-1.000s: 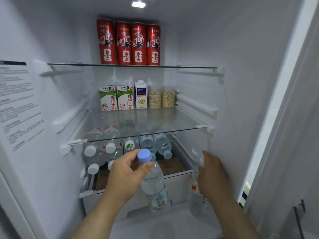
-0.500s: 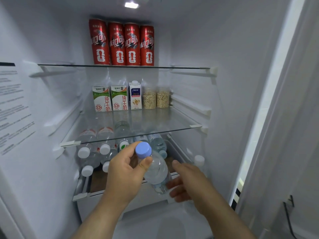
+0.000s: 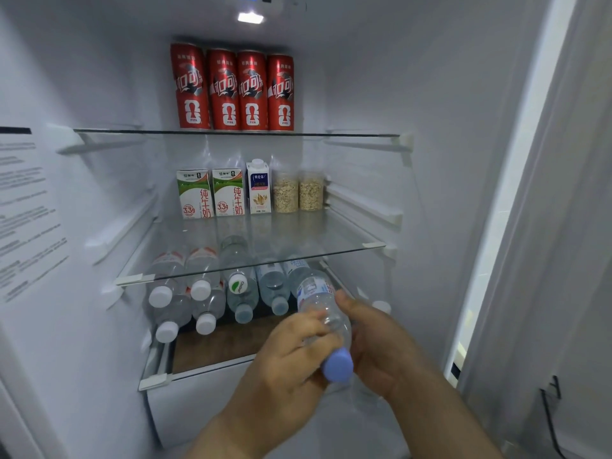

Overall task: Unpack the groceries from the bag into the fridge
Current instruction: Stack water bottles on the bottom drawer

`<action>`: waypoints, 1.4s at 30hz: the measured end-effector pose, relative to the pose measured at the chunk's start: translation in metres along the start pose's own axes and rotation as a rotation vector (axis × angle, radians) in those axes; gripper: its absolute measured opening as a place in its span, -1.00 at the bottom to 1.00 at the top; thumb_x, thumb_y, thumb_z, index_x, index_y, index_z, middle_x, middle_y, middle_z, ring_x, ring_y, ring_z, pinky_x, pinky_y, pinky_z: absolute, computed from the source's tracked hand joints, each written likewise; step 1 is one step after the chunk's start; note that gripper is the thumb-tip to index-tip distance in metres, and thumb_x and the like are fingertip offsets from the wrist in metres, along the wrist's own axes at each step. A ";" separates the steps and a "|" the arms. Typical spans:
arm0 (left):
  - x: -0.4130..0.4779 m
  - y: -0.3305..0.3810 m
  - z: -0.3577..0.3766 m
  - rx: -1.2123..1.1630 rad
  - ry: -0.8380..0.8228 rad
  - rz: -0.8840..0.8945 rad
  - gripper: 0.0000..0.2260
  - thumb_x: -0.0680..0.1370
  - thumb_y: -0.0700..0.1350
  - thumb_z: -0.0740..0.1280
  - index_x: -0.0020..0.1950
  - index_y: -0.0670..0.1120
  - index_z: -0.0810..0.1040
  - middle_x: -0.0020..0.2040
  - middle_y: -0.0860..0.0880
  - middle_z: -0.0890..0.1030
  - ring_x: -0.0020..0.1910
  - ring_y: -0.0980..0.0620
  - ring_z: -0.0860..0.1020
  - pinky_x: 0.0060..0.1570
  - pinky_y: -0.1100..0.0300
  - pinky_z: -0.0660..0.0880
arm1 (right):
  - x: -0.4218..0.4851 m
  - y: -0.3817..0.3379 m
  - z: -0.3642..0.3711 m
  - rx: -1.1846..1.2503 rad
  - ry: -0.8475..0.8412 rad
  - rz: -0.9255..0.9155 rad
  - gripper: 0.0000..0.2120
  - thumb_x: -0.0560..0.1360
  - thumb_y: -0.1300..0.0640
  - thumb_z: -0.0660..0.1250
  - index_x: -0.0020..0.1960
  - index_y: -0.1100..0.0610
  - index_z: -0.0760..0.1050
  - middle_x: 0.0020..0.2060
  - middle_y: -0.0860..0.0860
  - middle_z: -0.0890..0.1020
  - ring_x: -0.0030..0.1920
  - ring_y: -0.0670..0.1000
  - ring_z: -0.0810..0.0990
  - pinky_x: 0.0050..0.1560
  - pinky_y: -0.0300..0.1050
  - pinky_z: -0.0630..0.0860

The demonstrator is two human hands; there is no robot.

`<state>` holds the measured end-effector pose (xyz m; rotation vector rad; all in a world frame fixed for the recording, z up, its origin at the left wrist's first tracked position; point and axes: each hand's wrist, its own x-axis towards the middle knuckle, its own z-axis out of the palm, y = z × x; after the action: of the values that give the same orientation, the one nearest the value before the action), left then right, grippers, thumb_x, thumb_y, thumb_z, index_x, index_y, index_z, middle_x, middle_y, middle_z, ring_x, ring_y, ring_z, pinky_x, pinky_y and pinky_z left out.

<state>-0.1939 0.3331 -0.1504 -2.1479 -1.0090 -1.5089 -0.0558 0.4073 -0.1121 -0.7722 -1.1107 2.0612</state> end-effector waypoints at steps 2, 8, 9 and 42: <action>-0.006 -0.002 0.003 0.071 0.010 0.056 -0.82 0.50 -0.20 0.45 0.08 -0.18 0.62 0.09 -0.01 0.56 0.19 -0.01 0.53 0.28 0.12 0.41 | 0.005 0.005 -0.003 0.058 0.014 -0.022 -0.45 0.40 0.02 0.43 0.24 0.37 0.51 0.04 0.27 0.66 -0.01 0.21 0.66 -0.04 0.03 0.60; -0.019 -0.007 0.011 0.202 -0.052 0.109 -0.83 0.50 -0.21 0.45 0.07 -0.14 0.60 0.04 -0.03 0.58 -0.03 -0.04 0.54 0.12 0.26 0.43 | 0.013 0.009 -0.006 -0.072 0.227 -0.187 -0.75 0.50 0.36 0.34 0.17 0.28 0.55 -0.09 0.25 0.68 -0.18 0.17 0.68 -0.28 -0.05 0.59; -0.023 -0.009 0.012 0.210 -0.080 0.096 -0.81 0.49 -0.19 0.46 0.09 -0.13 0.59 0.05 -0.03 0.58 -0.02 -0.04 0.54 0.10 0.26 0.43 | 0.014 0.009 -0.004 -0.102 0.274 -0.221 -0.75 0.48 0.39 0.34 0.13 0.23 0.57 -0.10 0.21 0.69 -0.20 0.14 0.68 -0.31 -0.08 0.59; -0.053 -0.110 -0.019 0.224 -0.511 -0.700 -0.76 0.51 0.22 0.28 0.09 0.15 0.52 -0.01 0.24 0.47 0.02 0.25 0.40 0.03 0.25 0.46 | 0.133 0.000 -0.024 -1.164 0.621 -0.306 -0.59 0.41 0.18 0.40 0.26 0.09 0.52 0.13 0.07 0.62 0.06 0.09 0.59 0.04 -0.15 0.52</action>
<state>-0.2943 0.3786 -0.2053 -2.1642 -2.1630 -0.9914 -0.1186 0.5219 -0.1477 -1.5022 -1.8350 0.6635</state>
